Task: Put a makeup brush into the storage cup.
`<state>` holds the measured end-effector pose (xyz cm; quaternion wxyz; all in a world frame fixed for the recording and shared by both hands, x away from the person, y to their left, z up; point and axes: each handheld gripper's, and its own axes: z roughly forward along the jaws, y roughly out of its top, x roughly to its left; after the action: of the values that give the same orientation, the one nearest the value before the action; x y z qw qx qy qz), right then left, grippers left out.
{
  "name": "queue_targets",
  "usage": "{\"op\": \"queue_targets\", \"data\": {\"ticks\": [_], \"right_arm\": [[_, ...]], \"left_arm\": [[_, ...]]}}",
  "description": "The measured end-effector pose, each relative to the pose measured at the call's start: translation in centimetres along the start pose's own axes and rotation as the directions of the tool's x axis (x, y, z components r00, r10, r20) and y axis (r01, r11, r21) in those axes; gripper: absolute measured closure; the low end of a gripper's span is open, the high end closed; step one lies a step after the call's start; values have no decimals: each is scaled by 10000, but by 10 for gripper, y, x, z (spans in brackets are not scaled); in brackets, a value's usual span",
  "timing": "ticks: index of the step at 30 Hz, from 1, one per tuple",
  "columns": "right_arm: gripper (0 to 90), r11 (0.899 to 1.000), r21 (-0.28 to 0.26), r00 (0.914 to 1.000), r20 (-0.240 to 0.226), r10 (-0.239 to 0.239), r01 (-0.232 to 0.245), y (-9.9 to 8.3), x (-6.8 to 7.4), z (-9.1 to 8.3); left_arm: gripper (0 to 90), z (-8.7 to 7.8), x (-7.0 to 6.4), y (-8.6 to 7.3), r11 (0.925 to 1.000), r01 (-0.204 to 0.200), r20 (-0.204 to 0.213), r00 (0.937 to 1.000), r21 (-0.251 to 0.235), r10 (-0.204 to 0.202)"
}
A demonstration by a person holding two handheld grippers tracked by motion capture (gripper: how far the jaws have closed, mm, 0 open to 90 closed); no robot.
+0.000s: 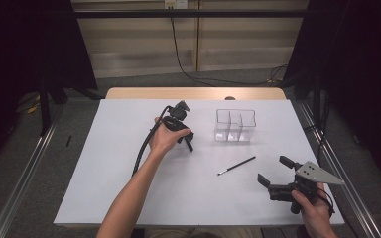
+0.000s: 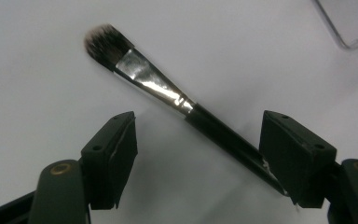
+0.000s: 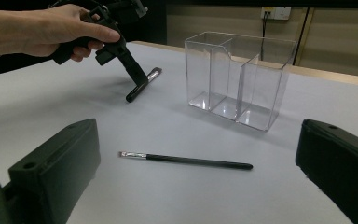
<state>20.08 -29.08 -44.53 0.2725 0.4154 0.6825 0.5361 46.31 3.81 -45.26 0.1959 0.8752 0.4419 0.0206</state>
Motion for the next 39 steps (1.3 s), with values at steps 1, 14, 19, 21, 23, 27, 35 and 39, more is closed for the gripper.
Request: {"op": "queue_targets", "data": {"ticks": [1, 14, 19, 21, 23, 27, 35, 39], "right_arm": [[0, 10000, 1, 10000, -2, 2, -2, 0, 0, 0], [0, 10000, -2, 10000, -23, -4, 4, 0, 0, 0], [0, 10000, -5, 10000, -28, -5, 5, 0, 0, 0], [0, 10000, 2, 10000, -9, -6, 6, 0, 0, 0], [0, 10000, 3, 10000, -16, -12, 12, 0, 0, 0], [0, 10000, 9, 10000, -18, 14, -14, 0, 1, 0], [0, 10000, 20, 10000, 2, 54, -54, 0, 1, 0], [0, 10000, 43, 10000, -12, 16, -16, 0, 1, 0]], "left_arm": [[291, 0, -1, 0, 10000, 9, 41, 10000, 60, -9], [379, 2, -14, 0, 9989, 429, 117, 9990, 197, -432], [416, 5, -16, 0, 9983, 488, -74, 9988, 302, -486], [465, 4, -16, 0, 9980, 555, -254, 9982, 314, -547], [495, 4, -17, 0, 9979, 554, -433, 9976, 350, -539], [562, 6, -24, 1, 9975, 453, -1083, 9933, 537, -393], [748, 4, -18, 2, 9912, 1168, -1335, 9852, 628, -1076], [794, 4, -16, 2, 9905, 1237, -1312, 9847, 601, -1150]]}}
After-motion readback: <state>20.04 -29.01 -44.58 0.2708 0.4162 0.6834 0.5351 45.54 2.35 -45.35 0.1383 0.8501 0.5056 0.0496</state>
